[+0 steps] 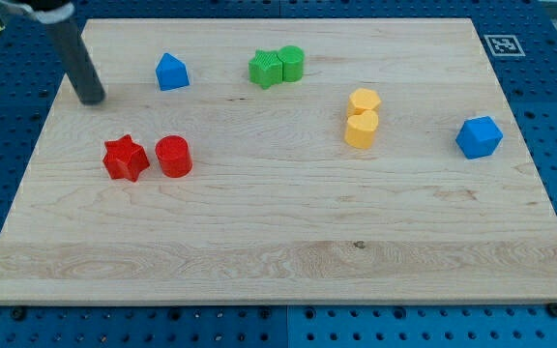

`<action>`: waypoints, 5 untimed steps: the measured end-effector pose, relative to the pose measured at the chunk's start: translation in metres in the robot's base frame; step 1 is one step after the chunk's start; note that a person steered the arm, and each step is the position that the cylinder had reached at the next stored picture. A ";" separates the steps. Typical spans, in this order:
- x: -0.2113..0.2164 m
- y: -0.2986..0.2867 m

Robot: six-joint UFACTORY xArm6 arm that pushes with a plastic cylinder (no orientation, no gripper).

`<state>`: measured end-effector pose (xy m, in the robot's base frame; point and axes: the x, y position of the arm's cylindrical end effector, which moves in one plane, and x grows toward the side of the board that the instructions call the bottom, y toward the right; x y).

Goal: Nudge the triangle

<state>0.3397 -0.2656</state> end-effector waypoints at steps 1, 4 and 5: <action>-0.041 -0.015; -0.011 0.185; 0.014 0.216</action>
<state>0.3535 -0.0497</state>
